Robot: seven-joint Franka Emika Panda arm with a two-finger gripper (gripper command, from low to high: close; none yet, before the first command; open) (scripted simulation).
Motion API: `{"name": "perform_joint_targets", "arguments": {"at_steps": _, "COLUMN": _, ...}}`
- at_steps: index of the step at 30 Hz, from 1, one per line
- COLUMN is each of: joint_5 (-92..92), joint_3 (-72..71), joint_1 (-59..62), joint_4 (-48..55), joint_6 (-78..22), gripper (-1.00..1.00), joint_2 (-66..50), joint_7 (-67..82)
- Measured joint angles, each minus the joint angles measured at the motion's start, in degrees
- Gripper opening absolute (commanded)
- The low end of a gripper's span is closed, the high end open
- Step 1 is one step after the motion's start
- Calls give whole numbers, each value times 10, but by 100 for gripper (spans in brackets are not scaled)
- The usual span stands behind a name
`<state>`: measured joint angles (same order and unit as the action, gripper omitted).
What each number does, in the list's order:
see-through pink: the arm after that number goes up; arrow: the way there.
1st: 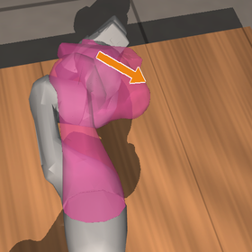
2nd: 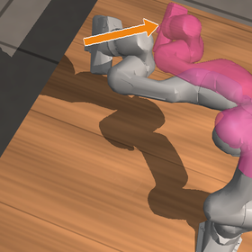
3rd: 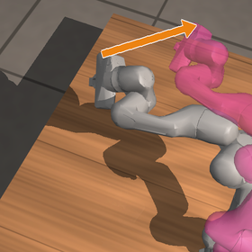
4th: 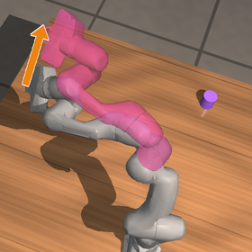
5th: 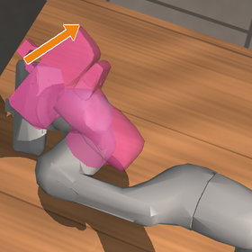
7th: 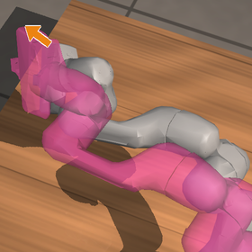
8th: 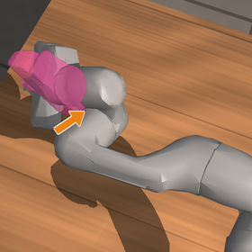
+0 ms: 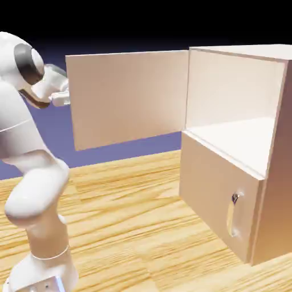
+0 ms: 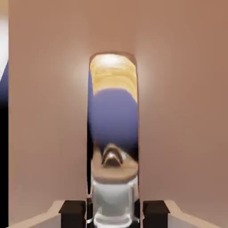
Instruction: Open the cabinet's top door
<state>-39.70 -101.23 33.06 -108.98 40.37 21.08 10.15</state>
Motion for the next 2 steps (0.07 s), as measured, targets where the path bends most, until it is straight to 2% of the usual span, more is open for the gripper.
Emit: {"name": "perform_joint_targets", "arguments": {"at_steps": 2, "joint_5": 12, "joint_3": -24, "joint_1": 42, "joint_4": 28, "joint_6": -1, "gripper": -100, "joint_2": 35, "joint_7": 22}}
